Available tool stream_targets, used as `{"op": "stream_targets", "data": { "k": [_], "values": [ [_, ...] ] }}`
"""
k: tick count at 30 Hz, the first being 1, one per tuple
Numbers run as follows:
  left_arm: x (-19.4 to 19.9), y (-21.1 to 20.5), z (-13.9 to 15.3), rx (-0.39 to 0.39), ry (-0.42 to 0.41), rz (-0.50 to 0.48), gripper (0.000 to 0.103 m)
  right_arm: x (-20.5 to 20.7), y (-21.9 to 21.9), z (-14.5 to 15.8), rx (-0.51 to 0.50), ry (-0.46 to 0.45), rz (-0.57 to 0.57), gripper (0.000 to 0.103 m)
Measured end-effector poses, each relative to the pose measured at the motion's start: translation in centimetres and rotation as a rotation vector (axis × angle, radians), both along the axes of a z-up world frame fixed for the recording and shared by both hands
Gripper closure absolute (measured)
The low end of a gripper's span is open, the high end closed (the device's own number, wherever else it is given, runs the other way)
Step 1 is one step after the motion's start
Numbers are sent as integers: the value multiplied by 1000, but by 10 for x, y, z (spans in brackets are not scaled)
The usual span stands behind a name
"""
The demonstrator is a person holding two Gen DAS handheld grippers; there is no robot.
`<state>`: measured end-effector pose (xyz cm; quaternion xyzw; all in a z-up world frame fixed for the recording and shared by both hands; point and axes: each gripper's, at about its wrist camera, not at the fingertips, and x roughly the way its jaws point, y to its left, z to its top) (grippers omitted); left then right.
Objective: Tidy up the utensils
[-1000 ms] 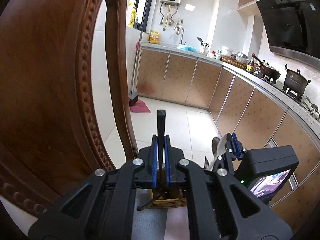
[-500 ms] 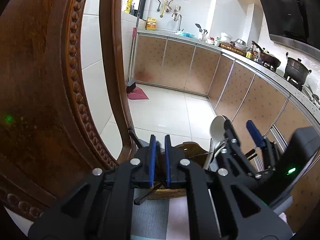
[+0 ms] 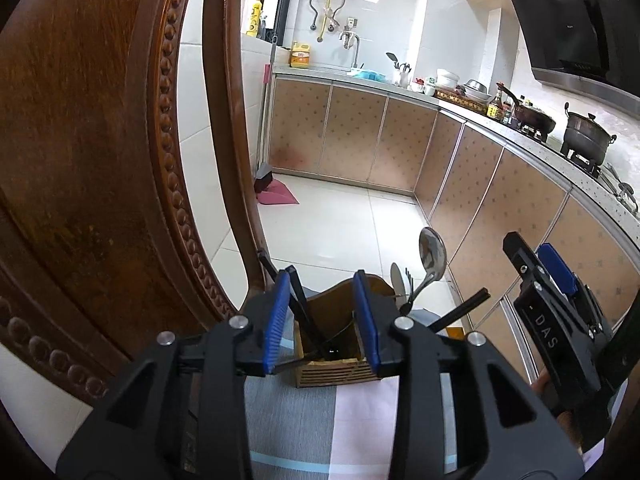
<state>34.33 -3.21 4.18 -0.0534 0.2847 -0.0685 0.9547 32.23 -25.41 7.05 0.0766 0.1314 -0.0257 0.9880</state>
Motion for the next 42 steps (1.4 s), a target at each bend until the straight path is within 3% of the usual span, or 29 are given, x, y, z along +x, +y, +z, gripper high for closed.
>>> {"op": "stream_targets", "data": {
  "k": [3,4,5,9,11,16,20,26,37,42],
  "values": [
    [-9,2,4,7,-2,2,67,-9,-5,0,6,21,-10,42],
    [-15,4,5,13,-9,12,61,-12,-6,0,3,39,-12,42],
    [-23,5,4,24,-18,31,53,-19,-5,-2,-6,71,-6,42],
    [-59,6,-5,63,-53,52,40,-47,3,-24,-27,239,84,39],
    [-83,5,-12,77,-70,52,34,-68,9,-34,-33,277,105,31],
    [-144,8,-29,102,-99,62,21,-139,17,-52,-14,291,113,14],
    [-184,5,-40,138,-111,53,10,-188,24,-51,-65,260,79,3],
    [-234,0,-47,168,-124,43,4,-245,41,-46,-166,255,41,3],
    [-280,17,-32,145,-162,71,4,-292,50,-21,-172,211,20,3],
    [-288,22,-27,151,-174,78,4,-301,44,-12,-126,185,8,3]
  ]
}}
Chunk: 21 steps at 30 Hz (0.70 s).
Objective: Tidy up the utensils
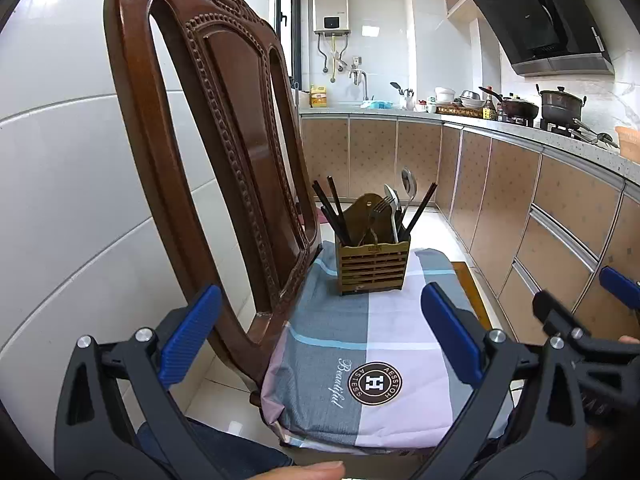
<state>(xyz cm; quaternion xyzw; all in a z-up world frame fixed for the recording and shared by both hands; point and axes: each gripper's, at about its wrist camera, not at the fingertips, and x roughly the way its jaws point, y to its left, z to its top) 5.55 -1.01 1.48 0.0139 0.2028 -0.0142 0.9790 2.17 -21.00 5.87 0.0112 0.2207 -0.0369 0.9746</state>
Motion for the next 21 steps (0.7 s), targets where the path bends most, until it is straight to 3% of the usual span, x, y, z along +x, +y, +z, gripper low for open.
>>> {"op": "stream_targets", "data": {
  "k": [21],
  "values": [
    [-3,-4,-2,14,4,-12,4,-8,2,4,22,-11,13,3]
  ]
}}
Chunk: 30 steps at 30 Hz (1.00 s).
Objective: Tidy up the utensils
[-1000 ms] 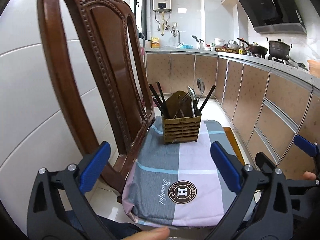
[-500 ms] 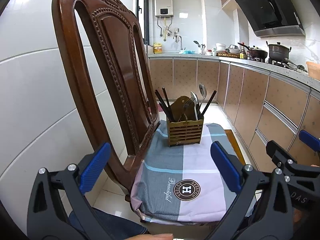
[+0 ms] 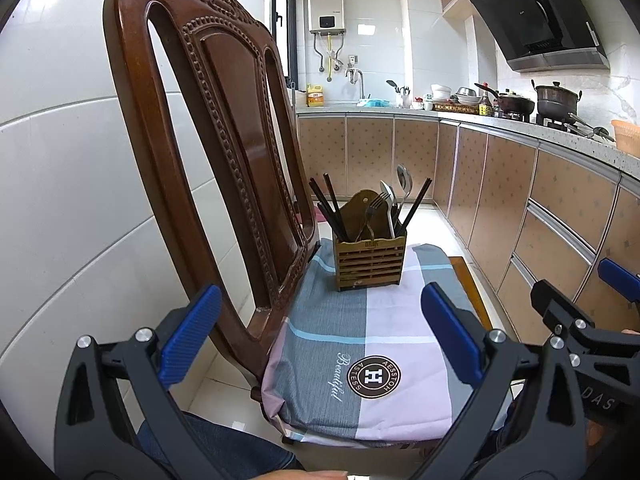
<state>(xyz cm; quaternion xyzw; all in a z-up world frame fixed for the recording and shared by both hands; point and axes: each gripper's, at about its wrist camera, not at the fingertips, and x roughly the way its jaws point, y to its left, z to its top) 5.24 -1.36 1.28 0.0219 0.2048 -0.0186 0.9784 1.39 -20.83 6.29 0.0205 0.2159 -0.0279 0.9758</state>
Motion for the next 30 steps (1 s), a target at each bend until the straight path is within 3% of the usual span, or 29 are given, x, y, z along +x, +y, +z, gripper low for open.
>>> {"op": "stream_targets", "data": {
  "k": [30],
  "values": [
    [0,1,-2,7,1,-1,4,-3,4,-3,-1,-2,-11,3]
  ]
}}
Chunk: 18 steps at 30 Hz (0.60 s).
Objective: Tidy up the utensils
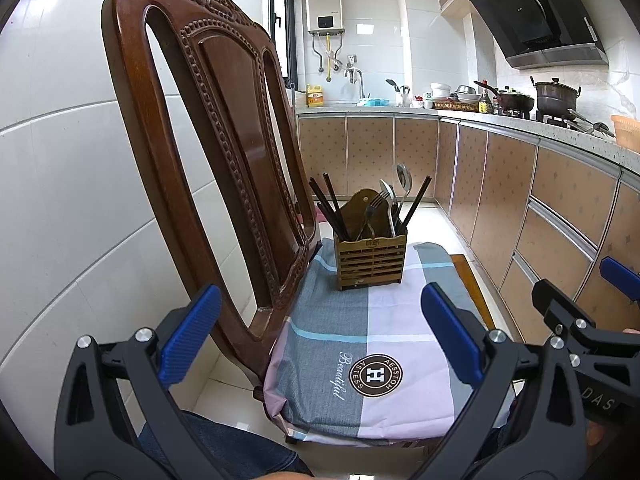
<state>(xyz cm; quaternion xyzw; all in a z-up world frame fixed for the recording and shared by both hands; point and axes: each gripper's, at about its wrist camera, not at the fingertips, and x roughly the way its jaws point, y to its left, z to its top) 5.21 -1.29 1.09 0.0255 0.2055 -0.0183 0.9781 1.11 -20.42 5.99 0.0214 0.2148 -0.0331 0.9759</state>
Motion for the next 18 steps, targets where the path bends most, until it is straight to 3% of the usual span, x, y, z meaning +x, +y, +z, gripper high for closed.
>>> {"op": "stream_targets", "data": {
  "k": [18],
  "values": [
    [9,8,-6,-7,21,-11,4,3,5,-4,-1,8,-7,3]
  ]
}}
